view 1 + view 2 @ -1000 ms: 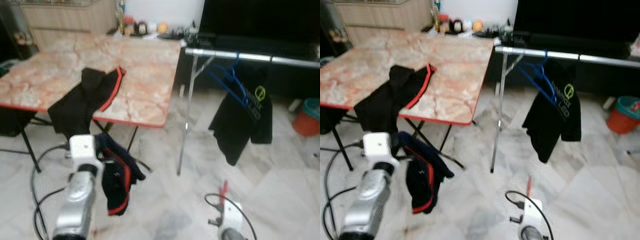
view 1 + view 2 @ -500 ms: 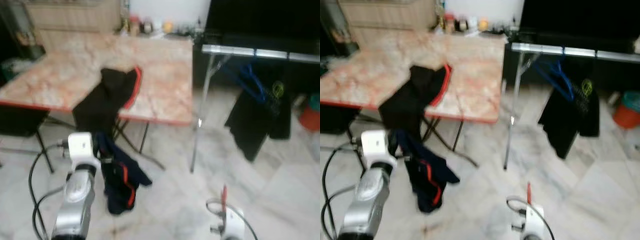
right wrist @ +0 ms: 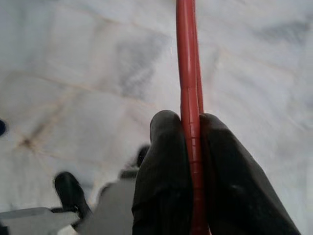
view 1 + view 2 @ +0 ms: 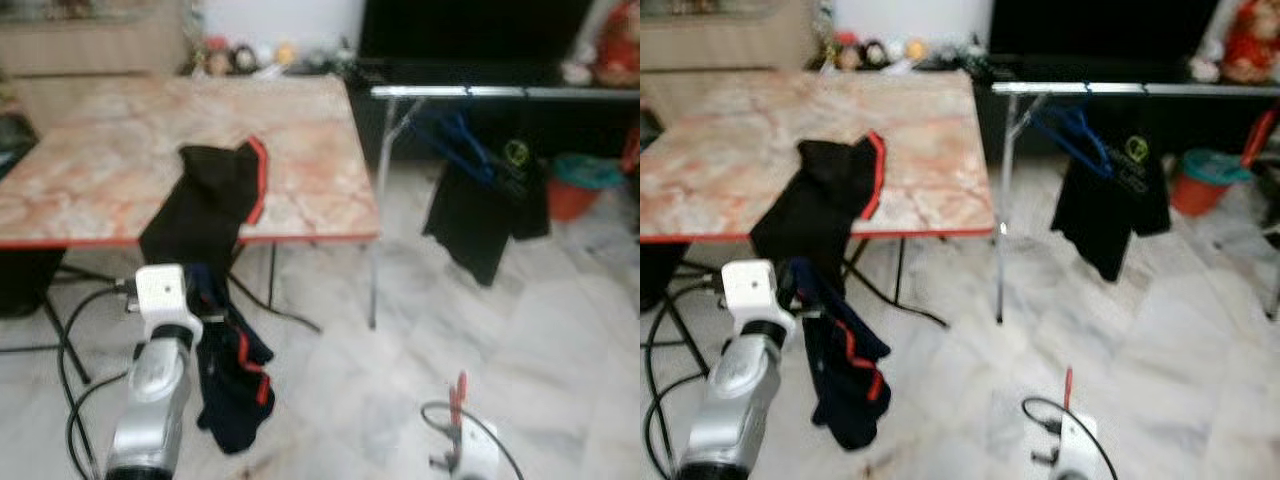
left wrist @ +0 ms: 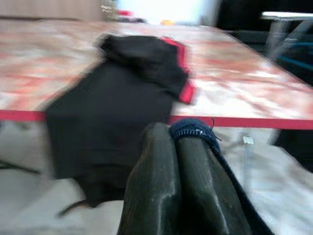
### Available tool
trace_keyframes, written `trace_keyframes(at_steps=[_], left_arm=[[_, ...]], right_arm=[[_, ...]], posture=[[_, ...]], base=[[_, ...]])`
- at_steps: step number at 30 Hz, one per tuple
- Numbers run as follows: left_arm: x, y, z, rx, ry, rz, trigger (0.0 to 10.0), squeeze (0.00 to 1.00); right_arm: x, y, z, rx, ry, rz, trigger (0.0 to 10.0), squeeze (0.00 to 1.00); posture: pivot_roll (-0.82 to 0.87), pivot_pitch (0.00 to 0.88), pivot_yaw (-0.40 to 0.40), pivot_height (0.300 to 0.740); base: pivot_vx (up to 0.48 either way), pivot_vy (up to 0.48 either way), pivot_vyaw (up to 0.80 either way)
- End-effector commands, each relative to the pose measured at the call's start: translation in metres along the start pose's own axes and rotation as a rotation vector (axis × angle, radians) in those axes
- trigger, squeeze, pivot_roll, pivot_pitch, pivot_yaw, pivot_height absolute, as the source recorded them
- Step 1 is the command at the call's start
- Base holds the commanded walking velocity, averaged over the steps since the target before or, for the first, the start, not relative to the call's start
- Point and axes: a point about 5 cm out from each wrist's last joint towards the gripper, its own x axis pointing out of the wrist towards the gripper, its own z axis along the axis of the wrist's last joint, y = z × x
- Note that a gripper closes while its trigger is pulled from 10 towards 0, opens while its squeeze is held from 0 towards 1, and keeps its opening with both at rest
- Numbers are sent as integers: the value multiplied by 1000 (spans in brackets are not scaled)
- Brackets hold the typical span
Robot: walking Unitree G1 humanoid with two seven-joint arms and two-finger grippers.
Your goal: Hang hanger
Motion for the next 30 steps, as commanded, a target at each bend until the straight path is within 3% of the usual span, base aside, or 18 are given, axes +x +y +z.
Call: trace_keyframes(at_steps=[1,23,30], left_arm=[[-1,11,4,37,-17,25,10000,0],[0,10,5,35,-22,25,10000,0],[-1,6,9,32,-55,7,10000,0]], right_arm=[[1,7,7,4,-29,19,10000,0],[0,15,10,-4,-50,47,10000,0],[0,15,10,-9,-49,48,10000,0]], posture=[[53,0,-15,740],[55,0,-19,740],[55,0,-19,740]], base=[[0,345,0],[0,346,0],[0,0,0]])
